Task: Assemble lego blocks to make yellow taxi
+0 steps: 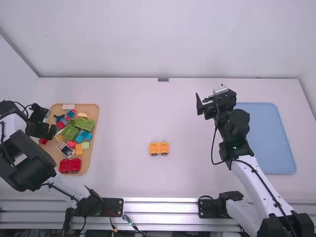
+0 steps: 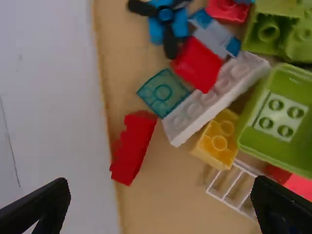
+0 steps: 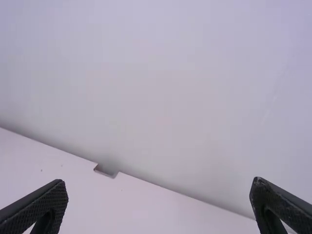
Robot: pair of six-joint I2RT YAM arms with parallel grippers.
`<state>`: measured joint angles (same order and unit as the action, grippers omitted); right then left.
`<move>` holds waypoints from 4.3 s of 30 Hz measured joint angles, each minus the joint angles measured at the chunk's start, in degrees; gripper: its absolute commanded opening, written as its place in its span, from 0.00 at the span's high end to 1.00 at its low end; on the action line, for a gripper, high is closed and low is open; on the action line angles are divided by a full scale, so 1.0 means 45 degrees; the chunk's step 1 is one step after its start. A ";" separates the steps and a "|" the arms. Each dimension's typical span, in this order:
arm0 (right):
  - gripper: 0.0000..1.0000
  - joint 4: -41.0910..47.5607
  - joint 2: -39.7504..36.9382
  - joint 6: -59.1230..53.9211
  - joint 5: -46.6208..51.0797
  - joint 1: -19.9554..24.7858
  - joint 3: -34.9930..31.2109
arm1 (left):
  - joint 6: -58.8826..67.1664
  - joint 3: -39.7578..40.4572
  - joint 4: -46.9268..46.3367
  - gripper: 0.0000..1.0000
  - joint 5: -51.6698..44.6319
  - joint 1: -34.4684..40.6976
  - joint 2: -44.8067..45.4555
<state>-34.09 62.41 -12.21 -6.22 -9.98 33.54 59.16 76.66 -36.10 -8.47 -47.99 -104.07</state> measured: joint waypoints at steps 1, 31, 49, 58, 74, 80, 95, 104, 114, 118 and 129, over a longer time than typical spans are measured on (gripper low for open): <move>0.01 0.0000 0.0000 0.0005 -0.0034 0.0000 0.0000 | 0.0330 -0.0034 -0.0010 0.01 -0.0068 0.0000 -0.0005; 0.01 -0.0374 0.0000 0.0005 -0.0005 -0.0816 0.0000 | 0.3385 -0.0180 -0.1166 0.27 0.0709 0.0665 -0.1200; 0.01 -0.0350 0.0000 0.0010 -0.0015 -0.0782 -0.0005 | 0.2803 -0.0850 -0.0044 0.39 0.0714 0.0602 -0.1209; 0.01 -0.0335 0.0000 0.0005 0.0000 -0.0782 -0.0005 | 0.2807 -0.0957 0.0117 0.43 0.0685 0.0437 -0.1209; 0.01 -0.0393 0.0000 0.0010 0.0005 -0.0782 -0.0005 | 0.2803 -0.0957 0.0627 0.45 0.0243 0.0296 -0.1885; 0.01 -0.0389 0.0000 0.0010 -0.0024 -0.0782 -0.0005 | 0.2803 -0.0952 0.0486 0.47 0.0005 0.0296 -0.1885; 0.01 -0.0389 0.0000 0.0005 -0.0005 -0.1010 0.0000 | 0.2764 -0.0695 0.0092 0.57 -0.0024 0.0296 -0.1933; 0.01 -0.0389 0.0000 0.0005 -0.0015 -0.1005 -0.0005 | 0.2555 -0.0695 0.0180 0.62 0.0000 0.0296 -0.1933; 0.01 -0.0389 0.0000 0.0005 -0.0024 -0.1010 -0.0005 | 0.2467 -0.0695 0.0194 0.69 0.0024 0.0296 -0.1933; 0.01 -0.0384 0.0000 0.0015 0.0024 -0.1010 0.0000 | 0.2433 -0.0656 0.0083 0.71 0.0005 0.0296 -0.1933; 0.01 -0.0379 0.0000 0.0010 -0.0015 -0.1010 0.0000 | 0.1899 -0.0500 0.0204 0.56 -0.0078 0.0296 -0.1933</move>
<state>-35.79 62.41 -12.16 -6.28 -14.52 33.54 67.70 74.41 -35.18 -8.82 -46.65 -112.77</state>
